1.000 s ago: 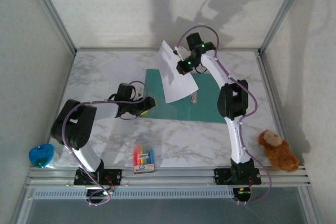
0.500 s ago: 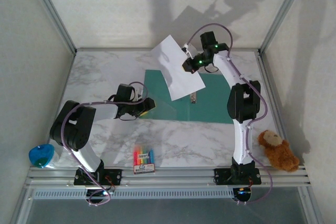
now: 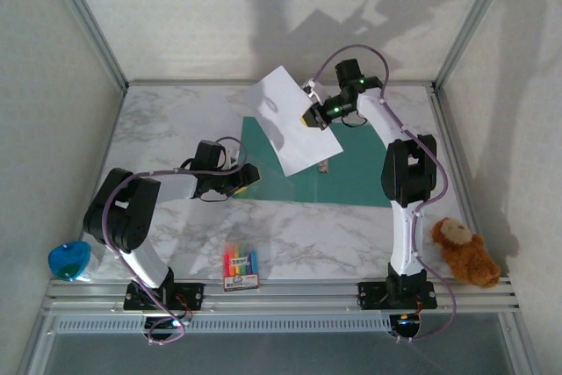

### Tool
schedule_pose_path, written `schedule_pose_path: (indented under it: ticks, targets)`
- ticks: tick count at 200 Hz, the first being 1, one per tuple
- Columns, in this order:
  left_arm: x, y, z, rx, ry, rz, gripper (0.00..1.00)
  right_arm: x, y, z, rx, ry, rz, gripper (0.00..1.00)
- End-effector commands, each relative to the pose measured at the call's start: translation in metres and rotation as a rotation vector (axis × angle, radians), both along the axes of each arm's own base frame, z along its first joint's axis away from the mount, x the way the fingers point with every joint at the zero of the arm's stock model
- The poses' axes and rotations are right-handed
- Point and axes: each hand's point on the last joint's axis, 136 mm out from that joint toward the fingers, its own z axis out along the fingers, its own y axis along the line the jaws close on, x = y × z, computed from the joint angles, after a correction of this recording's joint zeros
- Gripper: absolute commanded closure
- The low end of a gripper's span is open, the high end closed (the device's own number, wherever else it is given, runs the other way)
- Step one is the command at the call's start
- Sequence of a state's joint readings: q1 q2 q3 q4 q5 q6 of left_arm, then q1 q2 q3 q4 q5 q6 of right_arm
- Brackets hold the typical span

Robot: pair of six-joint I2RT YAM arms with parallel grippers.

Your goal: Put the files into the folder

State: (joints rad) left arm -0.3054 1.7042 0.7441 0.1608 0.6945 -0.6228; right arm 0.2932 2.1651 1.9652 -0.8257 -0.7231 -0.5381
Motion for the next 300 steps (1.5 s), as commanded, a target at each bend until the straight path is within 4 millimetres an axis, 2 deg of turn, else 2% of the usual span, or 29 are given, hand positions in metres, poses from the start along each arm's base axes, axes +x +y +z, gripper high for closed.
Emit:
schedule_pose_path:
  ticks: [1,68,96,130,156,193,228,300]
  targets:
    - [-0.028,0.009,-0.030,0.061,0.139,-0.010,0.33,-0.011,0.004,0.017,0.053,-0.002,0.018,1.00]
    - [-0.029,0.009,-0.027,0.055,0.133,-0.008,0.32,-0.017,0.006,0.006,0.121,0.079,-0.002,1.00]
    - [-0.027,0.010,-0.022,0.054,0.122,0.005,0.20,-0.019,0.007,-0.001,0.135,0.113,-0.008,1.00]
    - [-0.014,0.011,-0.001,0.056,0.050,0.028,0.12,-0.020,0.008,-0.004,0.158,0.133,-0.020,1.00]
    - [-0.003,0.015,0.020,0.074,-0.011,0.050,0.12,-0.019,0.009,-0.007,0.172,0.154,-0.033,1.00]
    - [0.003,0.022,0.034,0.092,-0.046,0.087,0.12,-0.020,0.011,-0.015,0.195,0.189,-0.044,1.00]
    - [0.002,0.031,0.030,0.106,-0.036,0.107,0.12,-0.023,0.012,-0.018,0.219,0.212,-0.060,1.00]
    - [0.000,0.035,0.025,0.098,-0.021,0.116,0.13,-0.024,0.016,-0.033,0.291,0.289,-0.105,1.00]
